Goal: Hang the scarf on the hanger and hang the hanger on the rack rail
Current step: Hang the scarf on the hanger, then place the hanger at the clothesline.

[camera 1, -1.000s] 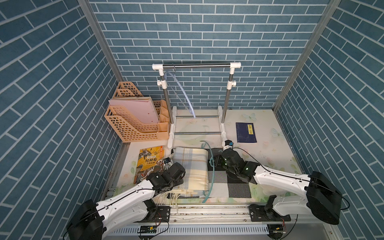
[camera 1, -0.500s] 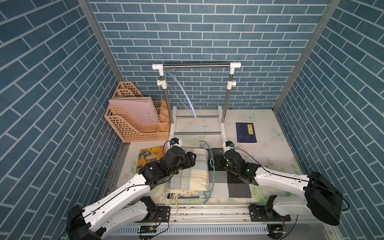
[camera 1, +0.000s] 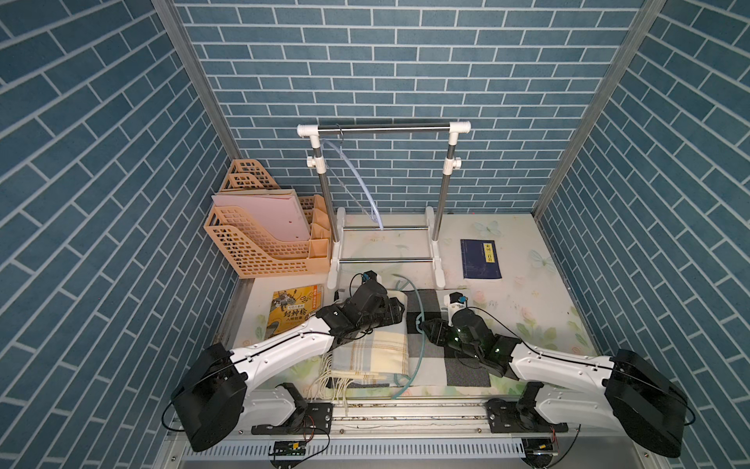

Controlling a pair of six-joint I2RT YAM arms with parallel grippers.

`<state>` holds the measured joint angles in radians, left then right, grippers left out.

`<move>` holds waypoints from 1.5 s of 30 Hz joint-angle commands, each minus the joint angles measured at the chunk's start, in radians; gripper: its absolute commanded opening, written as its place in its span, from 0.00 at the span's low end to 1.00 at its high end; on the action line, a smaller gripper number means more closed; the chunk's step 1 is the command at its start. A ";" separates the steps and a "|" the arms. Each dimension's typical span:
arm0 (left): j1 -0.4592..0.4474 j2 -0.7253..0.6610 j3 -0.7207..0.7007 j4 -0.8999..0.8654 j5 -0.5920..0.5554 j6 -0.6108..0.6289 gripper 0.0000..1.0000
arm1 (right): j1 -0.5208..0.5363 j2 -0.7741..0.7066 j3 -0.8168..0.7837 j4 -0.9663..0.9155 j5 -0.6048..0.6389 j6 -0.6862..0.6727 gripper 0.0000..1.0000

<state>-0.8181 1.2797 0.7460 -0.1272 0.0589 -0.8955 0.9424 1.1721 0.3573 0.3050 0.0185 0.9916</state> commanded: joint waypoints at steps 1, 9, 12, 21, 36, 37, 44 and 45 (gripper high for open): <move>0.004 0.014 -0.008 0.045 0.012 0.019 0.73 | 0.005 -0.015 -0.022 0.102 -0.056 0.027 0.46; 0.004 0.062 0.011 0.092 0.019 -0.014 0.73 | 0.031 -0.003 -0.051 0.195 -0.063 0.041 0.40; 0.004 0.121 0.064 0.080 0.015 -0.037 0.72 | 0.037 -0.006 -0.046 0.215 -0.073 0.016 0.40; 0.006 0.233 0.162 0.074 0.001 -0.059 0.71 | 0.059 0.020 0.003 0.249 -0.156 -0.082 0.42; 0.055 0.477 0.341 0.095 0.152 -0.043 0.63 | 0.059 0.055 0.050 0.195 -0.185 -0.178 0.42; 0.056 0.487 0.355 0.091 0.156 -0.040 0.63 | 0.060 0.056 0.053 0.190 -0.184 -0.184 0.42; 0.056 0.539 0.411 0.065 0.183 -0.011 0.45 | 0.060 0.057 0.062 0.156 -0.176 -0.209 0.41; 0.056 0.542 0.409 0.065 0.185 -0.010 0.38 | 0.059 0.055 0.062 0.152 -0.173 -0.210 0.41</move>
<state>-0.7643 1.8034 1.1427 -0.0349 0.2230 -0.9291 0.9966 1.2255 0.3885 0.4828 -0.1539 0.8284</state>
